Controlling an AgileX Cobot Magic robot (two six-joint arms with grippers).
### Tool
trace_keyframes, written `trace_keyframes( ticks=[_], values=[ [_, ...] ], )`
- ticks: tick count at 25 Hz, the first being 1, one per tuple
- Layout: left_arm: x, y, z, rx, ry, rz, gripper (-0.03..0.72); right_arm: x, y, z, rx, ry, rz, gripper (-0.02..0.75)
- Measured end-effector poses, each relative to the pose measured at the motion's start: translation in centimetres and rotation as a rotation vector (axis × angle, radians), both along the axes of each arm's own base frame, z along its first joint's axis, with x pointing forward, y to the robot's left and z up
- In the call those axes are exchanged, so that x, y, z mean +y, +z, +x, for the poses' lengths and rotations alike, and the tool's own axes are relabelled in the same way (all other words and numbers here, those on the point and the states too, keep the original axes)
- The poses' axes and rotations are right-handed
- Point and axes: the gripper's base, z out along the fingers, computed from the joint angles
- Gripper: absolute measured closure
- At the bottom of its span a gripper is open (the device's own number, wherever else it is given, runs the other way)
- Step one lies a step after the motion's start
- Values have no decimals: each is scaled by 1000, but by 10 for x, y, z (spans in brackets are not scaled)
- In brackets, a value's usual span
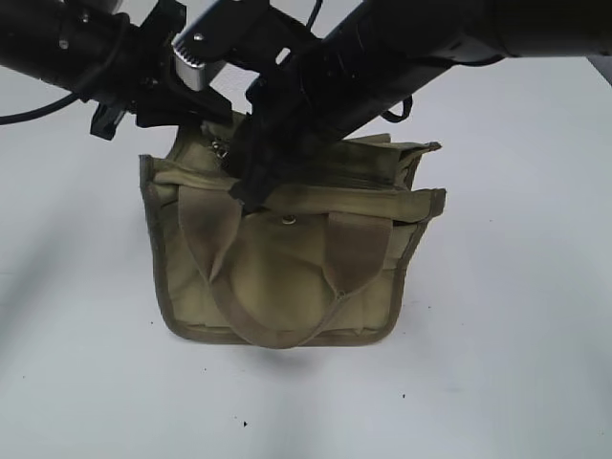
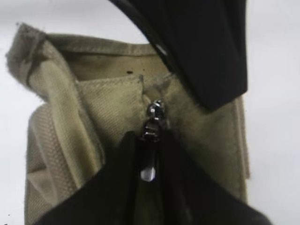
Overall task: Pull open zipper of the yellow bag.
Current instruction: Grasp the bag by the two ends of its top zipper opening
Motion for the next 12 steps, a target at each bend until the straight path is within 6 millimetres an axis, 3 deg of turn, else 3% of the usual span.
trace_keyframes(
  ticks=[3,9,12],
  values=[
    [0,0,0,-2,2,0,659,-1,-1,-3,28,17,-19,727],
    [-1,0,-1,7,-8,-3,659,-4,1,-6,50,27,-48,736],
    [-3,1,-1,11,-8,-15,659,-16,9,-6,62,-6,-79,736]
  ],
)
